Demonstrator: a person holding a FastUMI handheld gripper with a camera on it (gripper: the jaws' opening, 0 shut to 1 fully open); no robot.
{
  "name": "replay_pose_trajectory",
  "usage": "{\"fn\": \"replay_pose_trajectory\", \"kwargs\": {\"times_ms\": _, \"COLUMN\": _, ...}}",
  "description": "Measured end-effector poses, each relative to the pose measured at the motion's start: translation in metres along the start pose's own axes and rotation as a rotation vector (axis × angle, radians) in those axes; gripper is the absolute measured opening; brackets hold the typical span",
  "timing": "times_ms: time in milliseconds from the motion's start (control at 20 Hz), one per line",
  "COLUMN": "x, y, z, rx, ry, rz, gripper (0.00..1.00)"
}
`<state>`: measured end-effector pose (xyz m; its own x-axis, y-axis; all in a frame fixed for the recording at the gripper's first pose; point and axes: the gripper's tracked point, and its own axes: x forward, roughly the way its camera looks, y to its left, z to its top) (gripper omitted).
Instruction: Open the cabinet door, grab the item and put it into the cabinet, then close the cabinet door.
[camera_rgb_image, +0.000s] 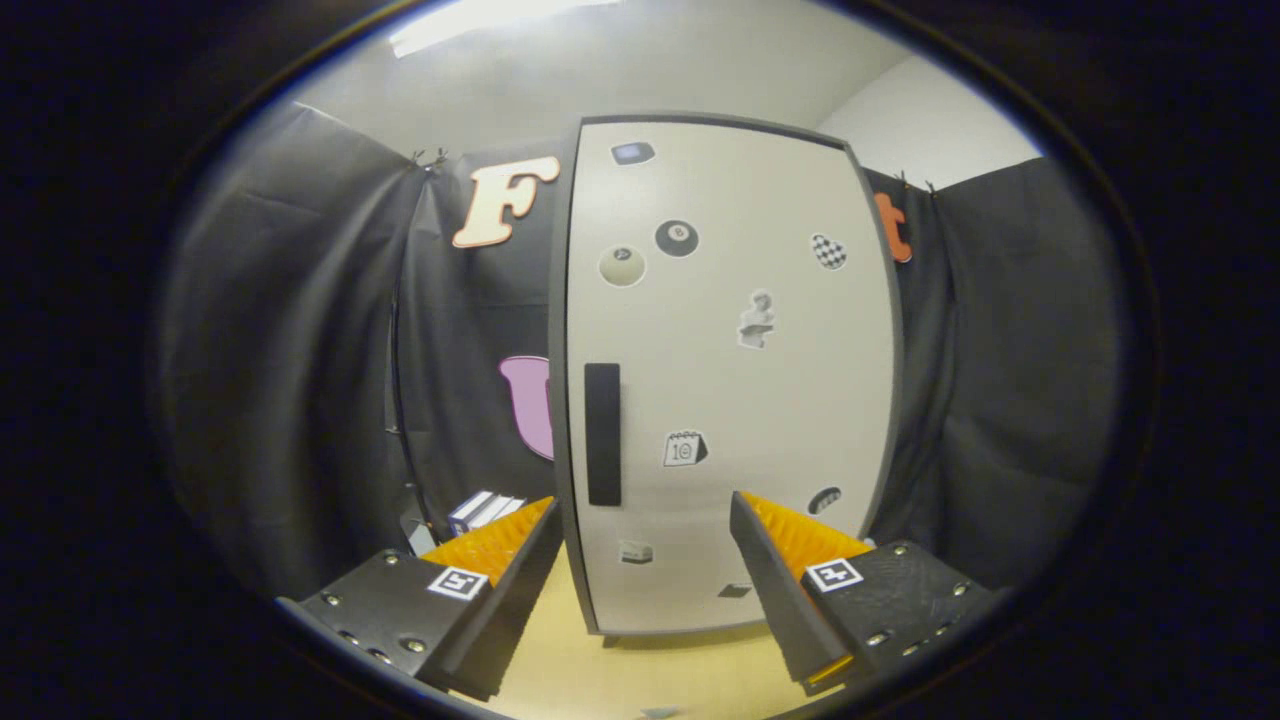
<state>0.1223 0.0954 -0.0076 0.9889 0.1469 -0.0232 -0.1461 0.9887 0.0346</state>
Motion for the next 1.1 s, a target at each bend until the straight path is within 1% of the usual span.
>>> {"fn": "replay_pose_trajectory", "kwargs": {"times_ms": 300, "x": 0.063, "y": 0.027, "z": 0.002, "rx": 0.016, "ry": -0.01, "rz": 0.036, "gripper": 1.0}}
{"fn": "replay_pose_trajectory", "kwargs": {"times_ms": 550, "x": 0.105, "y": 0.035, "z": -0.001, "rx": 0.039, "ry": -0.008, "rz": 0.028, "gripper": 0.99}}
{"fn": "replay_pose_trajectory", "kwargs": {"times_ms": 600, "x": 0.112, "y": 0.035, "z": -0.002, "rx": 0.041, "ry": -0.003, "rz": 0.025, "gripper": 0.98}}
{"fn": "replay_pose_trajectory", "kwargs": {"times_ms": 750, "x": 0.124, "y": 0.032, "z": -0.007, "rx": 0.03, "ry": 0.007, "rz": 0.002, "gripper": 0.81}}
{"fn": "replay_pose_trajectory", "kwargs": {"times_ms": 800, "x": 0.124, "y": 0.031, "z": -0.008, "rx": 0.024, "ry": 0.012, "rz": -0.005, "gripper": 0.78}}
{"fn": "replay_pose_trajectory", "kwargs": {"times_ms": 850, "x": 0.125, "y": 0.028, "z": -0.007, "rx": 0.017, "ry": 0.005, "rz": -0.023, "gripper": 0.78}}
{"fn": "replay_pose_trajectory", "kwargs": {"times_ms": 950, "x": 0.126, "y": 0.03, "z": -0.006, "rx": 0.017, "ry": -0.005, "rz": -0.017, "gripper": 0.45}}
{"fn": "replay_pose_trajectory", "kwargs": {"times_ms": 1000, "x": 0.128, "y": 0.03, "z": -0.004, "rx": 0.017, "ry": -0.013, "rz": -0.018, "gripper": 0.41}}
{"fn": "replay_pose_trajectory", "kwargs": {"times_ms": 1050, "x": 0.12, "y": 0.033, "z": -0.002, "rx": 0.028, "ry": -0.008, "rz": 0.0, "gripper": 0.38}}
{"fn": "replay_pose_trajectory", "kwargs": {"times_ms": 1100, "x": 0.128, "y": 0.033, "z": -0.003, "rx": 0.035, "ry": -0.01, "rz": -0.009, "gripper": 0.34}}
